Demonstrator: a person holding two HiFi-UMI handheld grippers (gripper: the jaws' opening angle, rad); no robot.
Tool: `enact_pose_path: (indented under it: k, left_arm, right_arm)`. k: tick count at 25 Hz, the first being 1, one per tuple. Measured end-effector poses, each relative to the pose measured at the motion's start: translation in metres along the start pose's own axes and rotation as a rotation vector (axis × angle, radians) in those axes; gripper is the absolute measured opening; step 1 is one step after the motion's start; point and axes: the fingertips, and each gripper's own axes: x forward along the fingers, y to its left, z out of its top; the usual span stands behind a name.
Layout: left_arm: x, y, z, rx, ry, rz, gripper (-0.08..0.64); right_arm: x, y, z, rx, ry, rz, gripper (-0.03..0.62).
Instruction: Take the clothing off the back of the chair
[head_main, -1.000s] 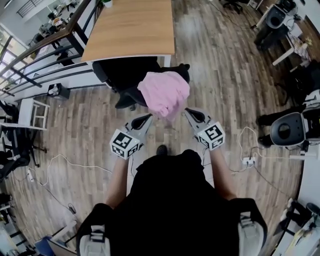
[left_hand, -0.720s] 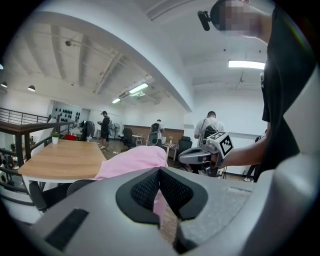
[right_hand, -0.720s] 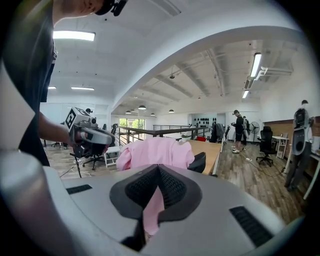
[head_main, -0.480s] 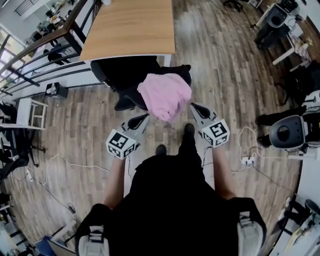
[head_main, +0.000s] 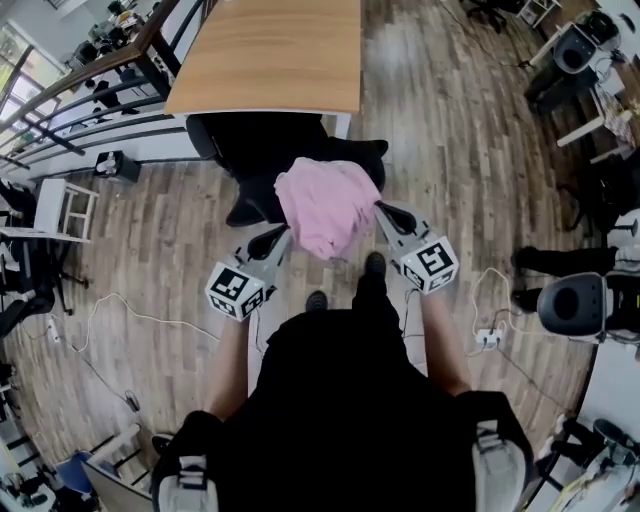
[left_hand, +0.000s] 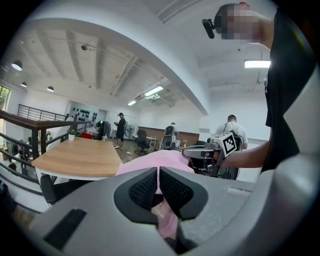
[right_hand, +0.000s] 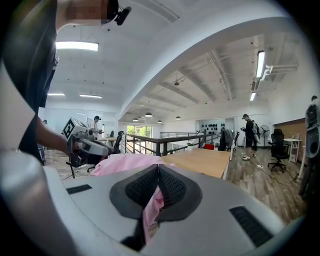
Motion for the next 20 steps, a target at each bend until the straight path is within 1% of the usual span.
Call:
enact_pose_path:
  k: [2,3,6,9,11,14,17,20]
  left_arm:
    - [0.002,0.003,0.002,-0.026,-0.009,0.014,0.006]
    - [0.003,0.003,0.003,-0.035,-0.011,0.017,0.014]
    - [0.012,0.002,0.002,-0.038,-0.004,0.018,0.07]
    - [0.018,-0.001,-0.002,-0.024,0.007,0.021,0.122]
    - [0.021,0.0,-0.007,-0.016,0.019,0.043,0.184]
    - [0.026,0.004,-0.011,-0.017,0.038,0.051,0.226]
    - [0.028,0.005,-0.015,-0.037,0.055,0.051,0.236]
    - [0.028,0.004,-0.02,-0.039,0.065,0.056,0.238]
  right_arm:
    - [0.006,-0.003,0.005,0.015,0.006,0.014,0.002]
    - [0.009,-0.005,0.007,0.015,0.0,0.024,0.024]
    - [0.017,-0.012,0.009,-0.005,-0.032,0.063,0.099]
    - [0.022,-0.017,0.004,0.014,-0.011,0.072,0.194]
    - [0.023,-0.02,0.0,0.042,0.009,0.071,0.251]
    - [0.029,-0.024,-0.005,0.075,0.0,0.099,0.27]
    - [0.032,-0.025,-0.013,0.096,0.014,0.117,0.273]
    - [0.036,-0.022,-0.024,0.108,0.026,0.141,0.271]
